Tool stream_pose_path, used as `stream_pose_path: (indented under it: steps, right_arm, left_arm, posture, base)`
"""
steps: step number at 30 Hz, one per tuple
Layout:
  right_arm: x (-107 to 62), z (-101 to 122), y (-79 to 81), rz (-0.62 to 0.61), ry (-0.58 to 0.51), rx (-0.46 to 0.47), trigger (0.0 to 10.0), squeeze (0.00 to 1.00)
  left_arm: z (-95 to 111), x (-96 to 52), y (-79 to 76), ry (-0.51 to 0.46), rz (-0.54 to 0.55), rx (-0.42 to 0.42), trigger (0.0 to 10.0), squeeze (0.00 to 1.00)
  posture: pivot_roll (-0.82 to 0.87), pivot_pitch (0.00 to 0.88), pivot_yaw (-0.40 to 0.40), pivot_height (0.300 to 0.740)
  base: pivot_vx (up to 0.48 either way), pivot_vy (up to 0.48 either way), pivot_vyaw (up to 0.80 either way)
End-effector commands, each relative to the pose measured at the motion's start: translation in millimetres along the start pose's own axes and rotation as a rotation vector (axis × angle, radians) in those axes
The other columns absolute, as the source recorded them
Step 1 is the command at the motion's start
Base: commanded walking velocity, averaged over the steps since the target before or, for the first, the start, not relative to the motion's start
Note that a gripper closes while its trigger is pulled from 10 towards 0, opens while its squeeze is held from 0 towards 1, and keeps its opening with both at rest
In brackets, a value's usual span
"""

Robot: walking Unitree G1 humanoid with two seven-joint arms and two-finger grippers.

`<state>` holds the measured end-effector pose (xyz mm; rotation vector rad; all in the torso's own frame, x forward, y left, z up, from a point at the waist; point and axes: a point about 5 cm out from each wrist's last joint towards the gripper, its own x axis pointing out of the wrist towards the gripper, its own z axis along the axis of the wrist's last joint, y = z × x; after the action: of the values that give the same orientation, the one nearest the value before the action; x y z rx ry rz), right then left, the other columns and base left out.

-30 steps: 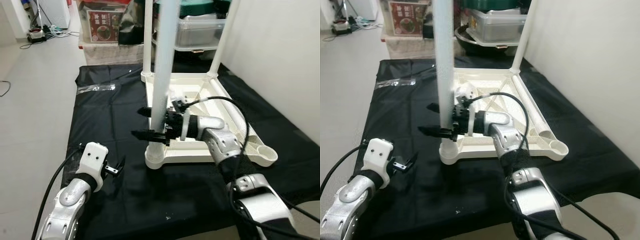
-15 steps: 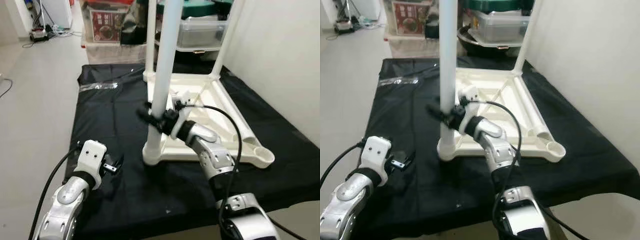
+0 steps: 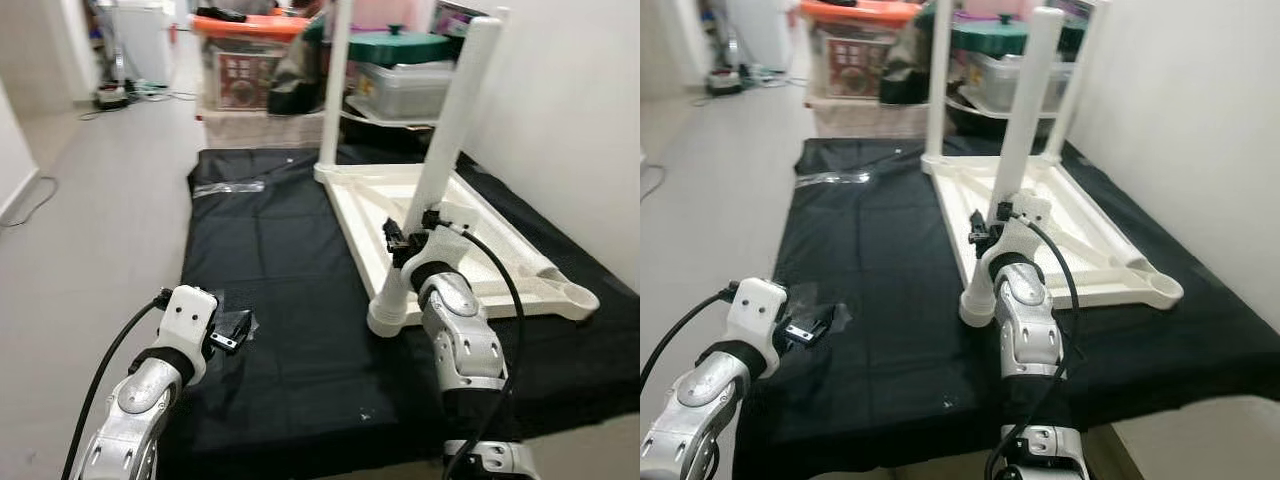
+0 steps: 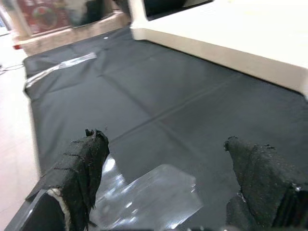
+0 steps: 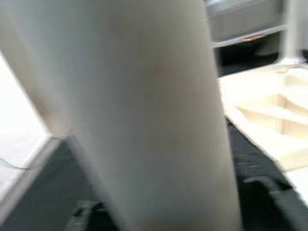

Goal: Building children table

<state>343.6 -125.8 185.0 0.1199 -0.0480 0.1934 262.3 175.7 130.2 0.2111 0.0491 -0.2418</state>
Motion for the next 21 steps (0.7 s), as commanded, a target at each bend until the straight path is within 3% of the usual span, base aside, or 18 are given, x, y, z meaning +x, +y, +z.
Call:
stream_pose_path:
  steps: [1,2,3,5,6,8,10,12,13,14,15,16,17,18,21]
  right_arm:
    - [-0.2,5.4,12.6,0.102,-0.030,0.005,10.0,0.80]
    - [-0.2,5.4,12.6,0.102,-0.030,0.005,10.0,0.80]
    - [2.4,16.4,24.5,0.247,-0.063,0.030,10.0,0.91]
    - [2.4,16.4,24.5,0.247,-0.063,0.030,10.0,0.91]
    - [4.0,25.9,34.1,0.466,-0.076,0.023,10.0,0.00]
    - [4.0,25.9,34.1,0.466,-0.076,0.023,10.0,0.00]
    - [3.4,21.2,38.9,0.910,0.002,-0.059,10.0,0.00]
    - [3.4,21.2,38.9,0.910,0.002,-0.059,10.0,0.00]
    - [-0.7,11.2,39.8,1.055,0.064,-0.100,10.0,0.00]
    - [-0.7,11.2,39.8,1.055,0.064,-0.100,10.0,0.00]
    - [-4.6,-0.2,43.1,1.153,0.117,-0.124,9.1,0.00]
    - [-7.3,-10.5,48.1,1.206,0.146,-0.150,4.0,0.00]
    - [-7.3,-10.5,48.1,1.206,0.146,-0.150,4.0,0.00]
    - [-6.8,-16.1,53.0,1.216,0.157,-0.143,0.4,0.00]
    - [-6.0,-18.4,55.7,1.214,0.160,-0.133,0.4,0.00]
  left_arm:
    - [-1.4,1.9,-3.1,0.005,-0.016,0.008,10.0,0.00]
    - [-1.4,1.9,-3.1,0.005,-0.016,0.008,10.0,0.00]
    - [-1.6,1.3,-3.3,0.005,-0.016,0.008,10.0,0.00]
    - [-1.6,1.3,-3.3,0.005,-0.016,0.008,10.0,0.00]
    - [-2.3,0.4,-3.1,0.006,-0.015,0.008,10.0,0.00]
    - [-2.3,0.4,-3.1,0.006,-0.015,0.008,10.0,0.00]
    - [-2.4,0.5,-1.7,0.005,-0.012,0.012,10.0,0.00]
    - [-2.4,0.5,-1.7,0.005,-0.012,0.012,10.0,0.00]
    - [-1.6,1.2,-1.5,0.003,-0.014,0.013,10.0,0.00]
    - [-1.6,1.2,-1.5,0.003,-0.014,0.013,10.0,0.00]
    - [-0.5,1.9,-1.8,0.000,-0.018,0.013,10.0,0.00]
    - [0.2,1.9,-2.3,-0.002,-0.021,0.014,10.0,0.00]
    - [0.2,1.9,-2.3,-0.002,-0.021,0.014,10.0,0.00]
    - [1.0,1.0,-2.3,-0.003,-0.022,0.014,10.0,0.00]
    - [1.6,0.3,-2.3,-0.004,-0.022,0.014,10.0,0.00]
  posture:
    - [0.03,0.000,-0.070,0.740]
    - [0.03,0.000,-0.070,0.740]
    - [0.03,0.000,-0.076,0.740]
    - [0.03,0.000,-0.076,0.740]
    - [0.04,0.000,-0.080,0.740]
    - [0.04,0.000,-0.080,0.740]
    - [0.05,0.000,-0.086,0.740]
    - [0.05,0.000,-0.086,0.740]
    - [0.05,0.000,-0.087,0.740]
    - [0.05,0.000,-0.087,0.740]
    - [0.06,0.000,-0.086,0.740]
    - [0.06,0.000,-0.090,0.740]
    - [0.06,0.000,-0.090,0.740]
    - [0.06,0.000,-0.090,0.740]
    - [0.08,0.000,-0.101,0.740]
  base:
    - [0.000,0.000,0.00]
    - [0.000,0.000,0.00]
    - [0.000,0.000,0.00]
    - [0.000,0.000,0.00]
    - [0.000,0.000,0.00]
    - [0.000,0.000,0.00]
    - [0.000,0.000,0.00]
    - [0.000,0.000,0.00]
    - [0.000,0.000,0.00]
    - [0.000,0.000,0.00]
    - [0.000,0.000,0.00]
    - [0.000,0.000,0.00]
    - [0.000,0.000,0.00]
    - [0.000,0.000,0.00]
    - [0.000,0.000,0.00]
